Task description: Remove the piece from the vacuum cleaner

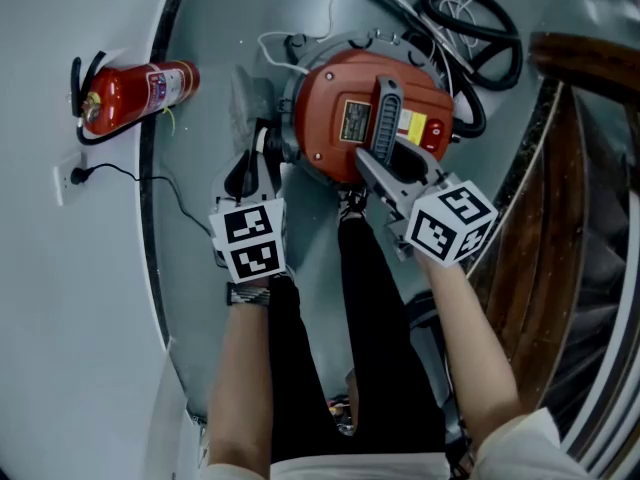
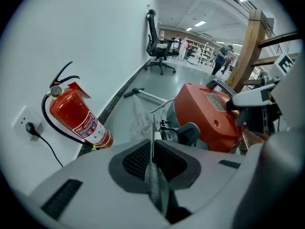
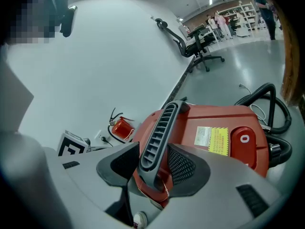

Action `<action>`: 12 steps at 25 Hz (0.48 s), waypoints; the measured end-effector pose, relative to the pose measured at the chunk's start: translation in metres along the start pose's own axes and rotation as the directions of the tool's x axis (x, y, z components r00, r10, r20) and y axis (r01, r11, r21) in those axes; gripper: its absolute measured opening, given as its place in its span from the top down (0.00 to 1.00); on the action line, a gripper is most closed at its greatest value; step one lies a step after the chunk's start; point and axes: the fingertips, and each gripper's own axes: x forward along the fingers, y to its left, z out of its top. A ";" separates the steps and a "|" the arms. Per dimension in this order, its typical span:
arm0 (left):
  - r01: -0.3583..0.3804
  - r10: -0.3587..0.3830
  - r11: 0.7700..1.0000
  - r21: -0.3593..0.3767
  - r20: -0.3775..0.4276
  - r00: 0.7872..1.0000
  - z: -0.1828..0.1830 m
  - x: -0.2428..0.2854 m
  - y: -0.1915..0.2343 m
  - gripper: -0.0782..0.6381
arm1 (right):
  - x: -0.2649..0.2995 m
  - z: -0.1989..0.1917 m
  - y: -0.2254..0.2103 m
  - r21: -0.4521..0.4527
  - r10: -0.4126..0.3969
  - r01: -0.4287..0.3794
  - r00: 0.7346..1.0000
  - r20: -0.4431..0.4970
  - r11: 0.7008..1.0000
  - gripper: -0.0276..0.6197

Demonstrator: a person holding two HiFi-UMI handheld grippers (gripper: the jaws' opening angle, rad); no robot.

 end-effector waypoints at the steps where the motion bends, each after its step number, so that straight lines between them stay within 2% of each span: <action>1: 0.001 -0.001 1.000 0.000 -0.001 1.000 0.000 0.000 0.001 0.84 | 0.000 0.000 0.000 0.002 0.003 -0.003 1.000 -0.002 1.000 0.66; 12: 0.005 -0.005 0.999 0.033 -0.002 1.000 -0.001 0.001 0.004 0.84 | 0.000 0.000 0.000 0.008 0.013 -0.013 1.000 0.000 1.000 0.66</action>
